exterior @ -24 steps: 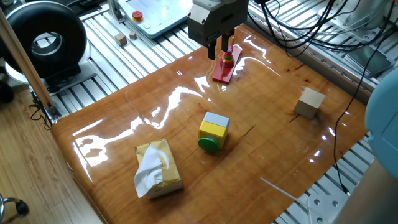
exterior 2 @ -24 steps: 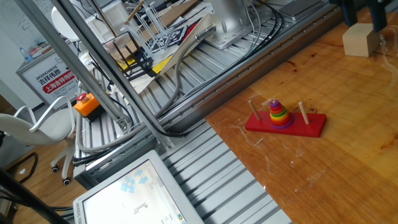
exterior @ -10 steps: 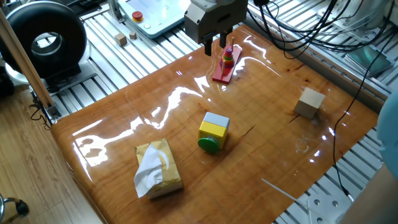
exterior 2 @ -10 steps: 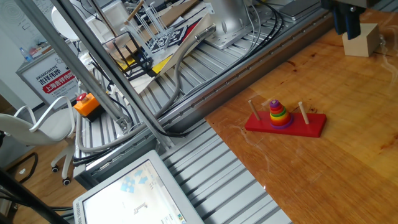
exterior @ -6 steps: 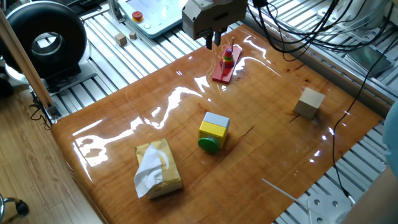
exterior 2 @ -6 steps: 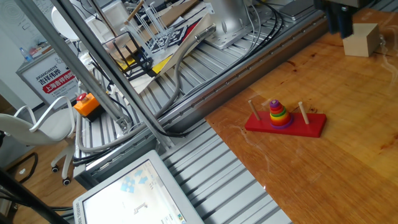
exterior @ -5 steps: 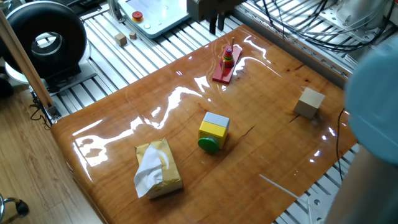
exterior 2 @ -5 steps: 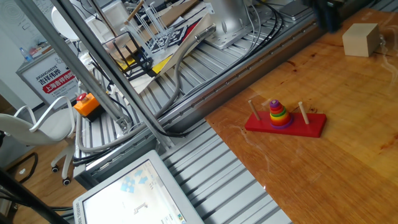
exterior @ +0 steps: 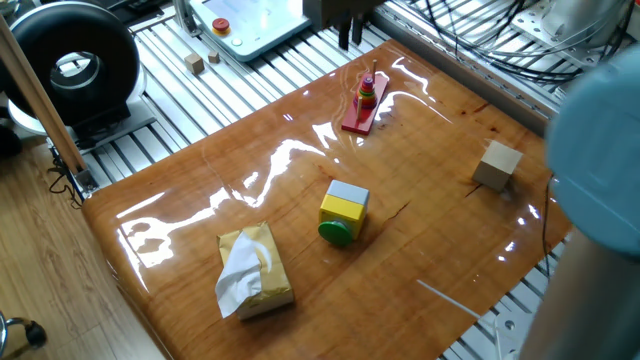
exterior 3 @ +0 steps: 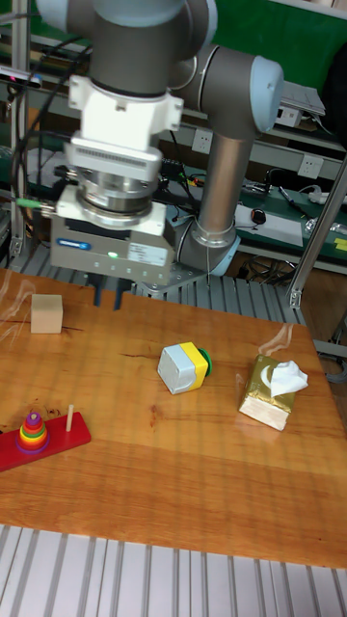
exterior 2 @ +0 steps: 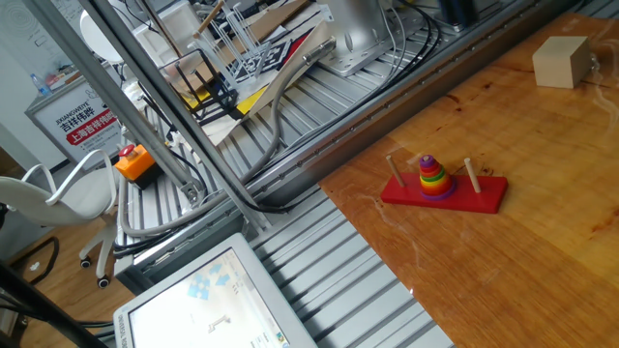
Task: Take out one Hanoi block and throw it aside
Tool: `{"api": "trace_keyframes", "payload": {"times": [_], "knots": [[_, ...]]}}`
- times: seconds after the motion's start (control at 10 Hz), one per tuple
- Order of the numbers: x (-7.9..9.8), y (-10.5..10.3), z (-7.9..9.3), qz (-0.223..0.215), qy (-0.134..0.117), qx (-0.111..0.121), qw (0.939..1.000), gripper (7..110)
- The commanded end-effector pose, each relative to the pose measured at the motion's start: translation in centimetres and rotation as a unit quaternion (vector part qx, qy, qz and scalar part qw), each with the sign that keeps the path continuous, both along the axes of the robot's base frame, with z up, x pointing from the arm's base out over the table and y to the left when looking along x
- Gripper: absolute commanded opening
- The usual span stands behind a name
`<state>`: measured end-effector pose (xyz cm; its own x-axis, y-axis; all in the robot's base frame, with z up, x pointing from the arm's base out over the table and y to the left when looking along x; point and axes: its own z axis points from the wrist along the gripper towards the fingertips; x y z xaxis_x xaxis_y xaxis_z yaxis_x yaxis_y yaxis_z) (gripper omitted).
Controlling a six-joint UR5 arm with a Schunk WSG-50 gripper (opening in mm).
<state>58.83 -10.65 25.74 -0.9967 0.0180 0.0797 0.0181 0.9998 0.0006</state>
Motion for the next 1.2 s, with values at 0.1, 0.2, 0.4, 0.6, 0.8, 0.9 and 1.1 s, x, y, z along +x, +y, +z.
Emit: {"api": "trace_keyframes", "payload": {"times": [0.1,0.2,0.4,0.6,0.8,0.9,1.1], "knots": [[1.6,-3.7,-0.1,0.01,0.004,-0.002,0.9999,22],[2.3,-4.4,-0.6,0.01,0.0,-0.008,0.9999,22],[3.7,-5.5,-1.7,0.006,-0.013,-0.027,0.9995,22],[4.7,-5.4,-3.1,-0.004,-0.019,-0.028,0.9994,22],[5.4,-4.9,-4.1,-0.007,-0.025,-0.019,0.9995,22],[5.6,-4.4,-4.3,-0.01,-0.026,-0.01,0.9996,22],[5.7,-4.2,-4.8,-0.011,-0.026,-0.006,0.9996,22]]}}
